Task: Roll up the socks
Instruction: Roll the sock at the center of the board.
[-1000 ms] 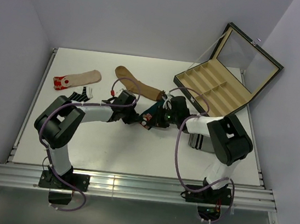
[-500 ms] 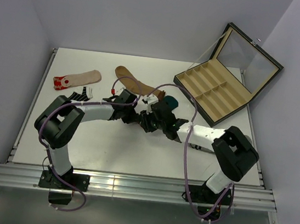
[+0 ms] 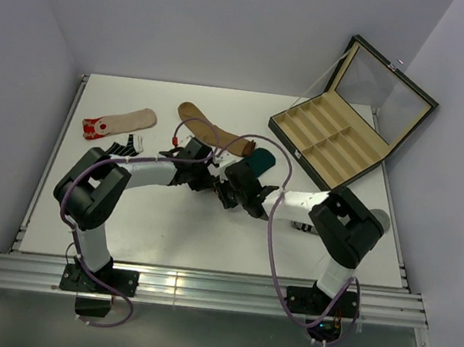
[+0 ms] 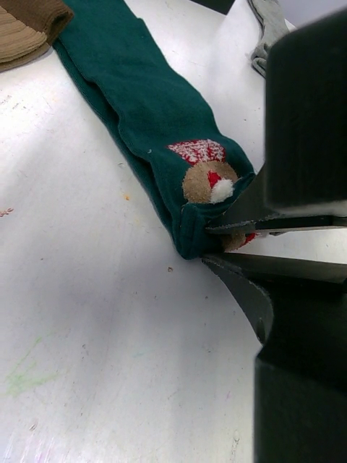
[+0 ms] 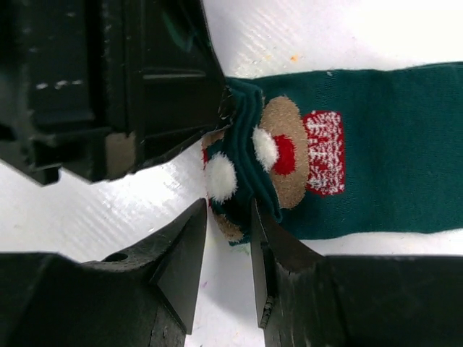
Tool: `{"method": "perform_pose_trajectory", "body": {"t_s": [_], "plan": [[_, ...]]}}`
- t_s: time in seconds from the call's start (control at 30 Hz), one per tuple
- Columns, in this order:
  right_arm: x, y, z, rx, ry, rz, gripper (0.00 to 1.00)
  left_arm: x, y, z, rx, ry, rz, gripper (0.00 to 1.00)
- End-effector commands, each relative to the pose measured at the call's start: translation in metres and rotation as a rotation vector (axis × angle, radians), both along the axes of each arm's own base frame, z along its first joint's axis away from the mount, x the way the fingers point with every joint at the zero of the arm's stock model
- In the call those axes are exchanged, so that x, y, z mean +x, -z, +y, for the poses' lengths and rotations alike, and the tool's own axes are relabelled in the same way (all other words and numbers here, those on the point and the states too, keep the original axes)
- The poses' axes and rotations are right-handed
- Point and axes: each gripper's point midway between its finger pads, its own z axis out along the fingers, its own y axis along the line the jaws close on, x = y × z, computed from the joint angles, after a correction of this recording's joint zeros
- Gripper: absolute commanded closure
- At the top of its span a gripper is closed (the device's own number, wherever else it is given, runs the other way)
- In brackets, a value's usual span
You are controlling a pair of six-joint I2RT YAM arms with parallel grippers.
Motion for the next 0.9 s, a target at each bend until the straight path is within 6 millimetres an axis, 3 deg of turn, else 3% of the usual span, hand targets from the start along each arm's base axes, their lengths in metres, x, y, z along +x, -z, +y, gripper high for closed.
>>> {"method": "perform_pose_trajectory", "body": {"t_s": [0.0,0.2,0.27,0.43,0.53,0.73,0.87], "plan": [[0.016,-0.006,0.005,-0.009,0.036,-0.055,0.62,-0.016,0.026,0.021,0.121,0.006,0.074,0.78],[0.012,0.017,-0.009,-0.085,0.085,0.016,0.63,-0.014,0.024,0.021,0.12,0.008,0.066,0.78],[0.012,0.023,-0.013,-0.102,0.102,0.037,0.68,-0.014,0.023,0.02,0.116,0.006,0.063,0.78],[0.004,0.032,-0.015,-0.065,0.1,0.173,1.0,-0.011,0.012,0.021,0.099,-0.021,0.037,0.73],[-0.009,0.028,-0.013,0.027,0.079,0.335,1.0,-0.008,-0.001,0.022,0.07,-0.056,0.015,0.66],[-0.012,0.016,-0.012,0.239,0.117,0.571,1.0,-0.006,-0.033,0.025,-0.004,-0.141,-0.04,0.54],[-0.017,0.007,-0.003,0.402,0.094,0.729,1.0,-0.012,-0.036,0.026,-0.056,-0.169,-0.051,0.5]]}}
